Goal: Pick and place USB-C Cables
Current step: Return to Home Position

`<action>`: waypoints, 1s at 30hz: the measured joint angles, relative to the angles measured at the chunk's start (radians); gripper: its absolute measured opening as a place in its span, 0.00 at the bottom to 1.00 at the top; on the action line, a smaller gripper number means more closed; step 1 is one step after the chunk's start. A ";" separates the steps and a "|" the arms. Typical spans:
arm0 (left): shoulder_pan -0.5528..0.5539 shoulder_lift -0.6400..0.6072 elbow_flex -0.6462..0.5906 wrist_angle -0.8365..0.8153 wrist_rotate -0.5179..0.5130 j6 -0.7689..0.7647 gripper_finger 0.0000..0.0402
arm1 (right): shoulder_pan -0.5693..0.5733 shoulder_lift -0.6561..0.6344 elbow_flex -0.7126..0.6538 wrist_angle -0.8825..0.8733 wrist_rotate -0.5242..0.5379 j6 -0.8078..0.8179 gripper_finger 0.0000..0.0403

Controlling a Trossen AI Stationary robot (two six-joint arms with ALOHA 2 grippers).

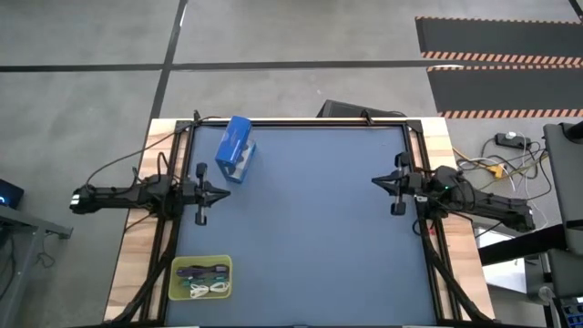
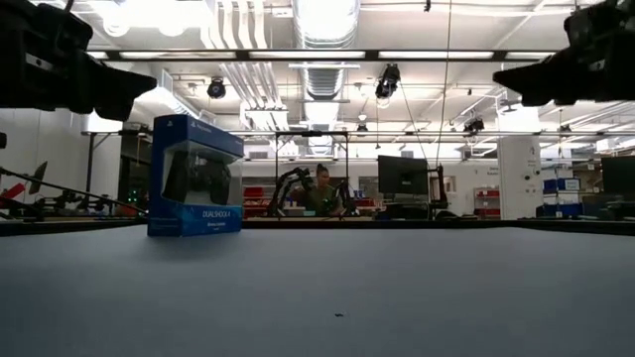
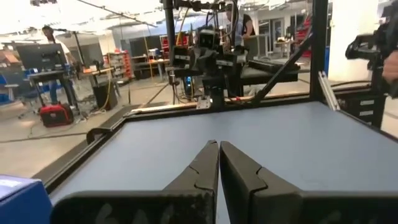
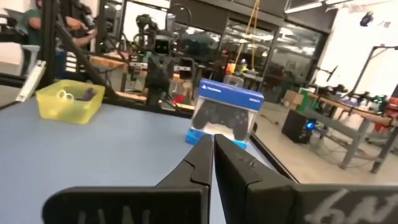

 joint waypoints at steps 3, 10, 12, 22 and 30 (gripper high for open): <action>-0.001 0.016 0.000 0.007 -0.002 -0.018 0.00 | -0.001 0.001 -0.047 0.071 0.002 0.007 0.02; 0.000 0.017 -0.001 0.021 -0.102 -0.016 0.00 | -0.002 0.026 -0.047 0.057 0.008 0.167 0.02; 0.000 0.018 -0.001 0.023 -0.110 -0.016 0.00 | -0.002 0.026 -0.047 0.051 0.008 0.257 0.02; 0.000 0.026 -0.002 0.022 -0.110 -0.018 0.00 | -0.002 0.029 -0.047 0.042 0.009 0.346 0.02; 0.000 0.028 -0.002 0.021 -0.110 -0.018 0.00 | -0.002 0.029 -0.048 0.042 0.009 0.345 0.02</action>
